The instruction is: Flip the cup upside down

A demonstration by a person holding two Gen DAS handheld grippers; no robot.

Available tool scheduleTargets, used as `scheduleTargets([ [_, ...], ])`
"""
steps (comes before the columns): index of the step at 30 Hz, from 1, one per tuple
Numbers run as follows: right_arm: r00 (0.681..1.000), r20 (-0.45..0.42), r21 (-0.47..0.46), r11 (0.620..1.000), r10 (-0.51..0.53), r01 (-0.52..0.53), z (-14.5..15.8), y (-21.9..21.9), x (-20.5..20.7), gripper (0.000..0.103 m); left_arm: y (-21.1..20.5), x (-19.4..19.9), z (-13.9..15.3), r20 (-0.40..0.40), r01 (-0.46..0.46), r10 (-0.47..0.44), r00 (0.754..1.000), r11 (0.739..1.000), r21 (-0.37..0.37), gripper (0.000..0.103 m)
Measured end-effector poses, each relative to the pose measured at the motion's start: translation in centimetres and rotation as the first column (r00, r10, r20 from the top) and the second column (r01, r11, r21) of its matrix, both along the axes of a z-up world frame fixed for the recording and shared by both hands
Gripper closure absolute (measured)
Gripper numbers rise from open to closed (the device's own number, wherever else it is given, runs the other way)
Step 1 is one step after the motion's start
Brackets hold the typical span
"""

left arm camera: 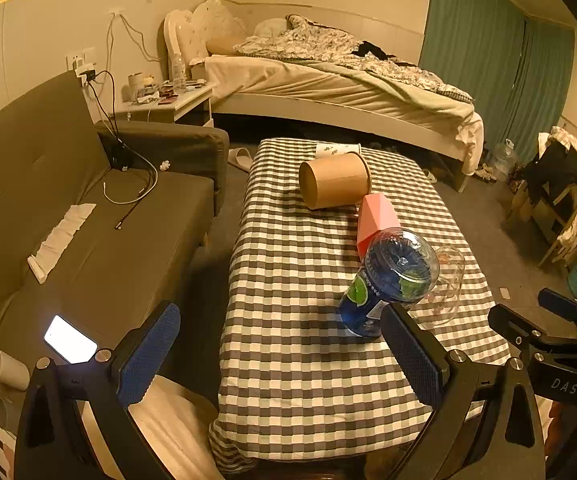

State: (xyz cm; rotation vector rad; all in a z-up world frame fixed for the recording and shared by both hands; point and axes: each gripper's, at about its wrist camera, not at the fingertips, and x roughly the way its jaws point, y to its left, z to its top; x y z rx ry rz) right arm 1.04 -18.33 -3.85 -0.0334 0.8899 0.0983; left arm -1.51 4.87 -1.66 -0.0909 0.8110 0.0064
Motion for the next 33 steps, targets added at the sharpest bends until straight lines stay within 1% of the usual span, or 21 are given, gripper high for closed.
scheduleTargets([
  [33, 1.0, -0.008, -0.003, 1.0, -0.007, 0.007, -0.23, 0.07, -0.18, 0.0, 0.08, 0.0, 0.0, 0.0, 0.001, -0.001, 1.0, 1.0, 0.003, 0.0],
])
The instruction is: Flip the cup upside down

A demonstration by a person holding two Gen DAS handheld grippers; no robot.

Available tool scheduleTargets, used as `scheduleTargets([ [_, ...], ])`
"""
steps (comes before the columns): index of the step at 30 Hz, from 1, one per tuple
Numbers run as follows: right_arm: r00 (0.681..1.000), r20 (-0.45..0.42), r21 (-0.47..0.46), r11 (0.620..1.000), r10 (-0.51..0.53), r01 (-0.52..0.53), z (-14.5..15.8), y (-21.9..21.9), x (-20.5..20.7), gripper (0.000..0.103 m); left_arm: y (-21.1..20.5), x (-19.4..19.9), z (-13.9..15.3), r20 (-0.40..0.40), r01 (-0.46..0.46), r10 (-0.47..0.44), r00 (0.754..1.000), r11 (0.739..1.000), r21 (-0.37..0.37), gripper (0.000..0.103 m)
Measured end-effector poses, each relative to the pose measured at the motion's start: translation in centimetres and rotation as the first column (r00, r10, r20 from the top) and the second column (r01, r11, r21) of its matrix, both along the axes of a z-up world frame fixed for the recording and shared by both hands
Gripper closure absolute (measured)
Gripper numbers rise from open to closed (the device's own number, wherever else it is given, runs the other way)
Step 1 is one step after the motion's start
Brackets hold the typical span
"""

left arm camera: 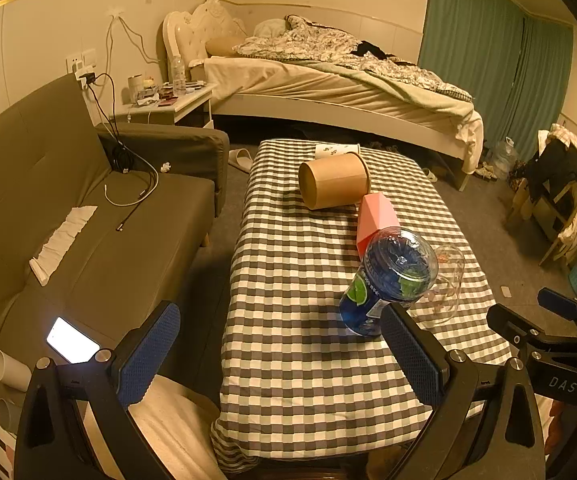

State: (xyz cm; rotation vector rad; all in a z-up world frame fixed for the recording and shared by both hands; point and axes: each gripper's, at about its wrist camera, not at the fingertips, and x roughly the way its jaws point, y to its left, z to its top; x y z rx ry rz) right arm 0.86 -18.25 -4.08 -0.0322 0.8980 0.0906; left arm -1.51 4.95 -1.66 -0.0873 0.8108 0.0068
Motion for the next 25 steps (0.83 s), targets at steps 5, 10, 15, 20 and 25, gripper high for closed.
scheduleTargets([
  [5, 1.0, 0.0, -0.001, 1.0, 0.001, -0.001, 0.01, 0.01, 0.03, 0.0, -0.07, -0.03, -0.01, 0.001, -0.001, 0.001, 1.0, 1.0, -0.001, 0.0],
  [10, 1.0, -0.002, 0.001, 1.0, 0.0, 0.0, 0.0, 0.0, -0.01, 0.0, 0.0, -0.01, -0.03, -0.001, -0.001, 0.001, 1.0, 1.0, -0.001, 0.0],
  [15, 1.0, -0.008, 0.0, 1.0, 0.001, -0.001, -0.14, 0.01, 0.18, 0.0, 0.05, -0.04, 0.01, -0.002, -0.002, 0.002, 1.0, 1.0, 0.0, 0.0],
  [20, 1.0, -0.015, 0.001, 1.0, 0.0, 0.0, -0.33, -0.08, 0.34, 0.0, 0.14, -0.08, 0.03, -0.001, -0.002, 0.002, 1.0, 1.0, 0.001, 0.0],
  [25, 1.0, -0.022, 0.001, 1.0, -0.003, 0.003, -0.48, -0.08, 0.4, 0.0, 0.2, 0.02, -0.12, -0.001, 0.001, -0.001, 1.0, 1.0, 0.001, 0.0],
])
